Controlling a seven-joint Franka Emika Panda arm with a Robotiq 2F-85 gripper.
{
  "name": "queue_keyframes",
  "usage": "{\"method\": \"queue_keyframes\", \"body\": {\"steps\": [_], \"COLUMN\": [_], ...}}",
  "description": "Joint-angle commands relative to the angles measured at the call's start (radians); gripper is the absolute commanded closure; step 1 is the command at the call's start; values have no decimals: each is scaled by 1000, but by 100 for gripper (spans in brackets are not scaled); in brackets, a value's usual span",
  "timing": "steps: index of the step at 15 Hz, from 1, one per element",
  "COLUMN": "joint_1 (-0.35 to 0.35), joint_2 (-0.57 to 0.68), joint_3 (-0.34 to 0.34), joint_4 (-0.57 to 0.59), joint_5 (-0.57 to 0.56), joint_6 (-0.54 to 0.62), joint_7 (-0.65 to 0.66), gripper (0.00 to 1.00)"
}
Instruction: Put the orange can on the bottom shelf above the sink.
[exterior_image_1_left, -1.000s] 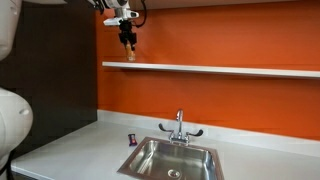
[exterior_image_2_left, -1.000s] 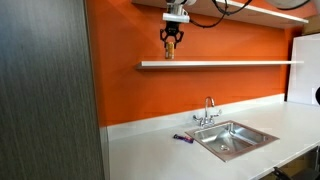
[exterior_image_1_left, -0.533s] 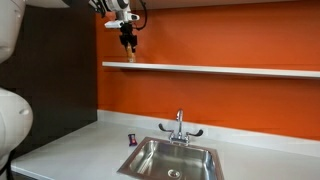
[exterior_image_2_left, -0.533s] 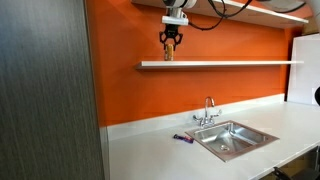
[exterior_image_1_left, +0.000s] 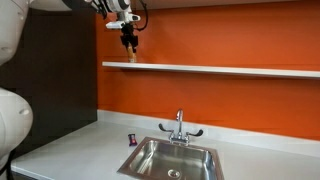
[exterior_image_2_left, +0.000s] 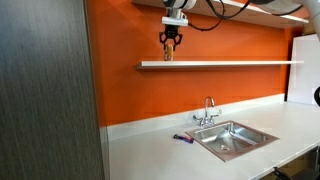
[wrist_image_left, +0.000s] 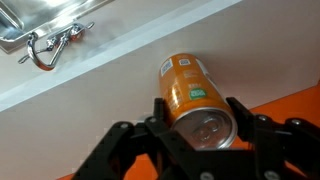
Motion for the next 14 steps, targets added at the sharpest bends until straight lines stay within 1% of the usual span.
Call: {"method": "queue_keyframes", "body": {"steps": [1,4,5,6,7,8,9,12,14], "joint_1": [4,5,6,6,5,5,6,7,10], "joint_2": [35,51,57,65,71,78,85,95,84], "joint_3": [-8,-16,-19,-21,-23,-26,-28,-31,-32], "joint_4": [67,85,94,102,108,115,120,125,109], "joint_5": [-9,-9,-11,-11,-9,-8,-9,-7,-11], "joint_6": [-31,-37,-39,-42,-43,-43,-44,-40,-32], "joint_7": [27,33,40,46,52,59,63,72,72], "gripper": [61,61,54,11,10,4,1,0,0]}}
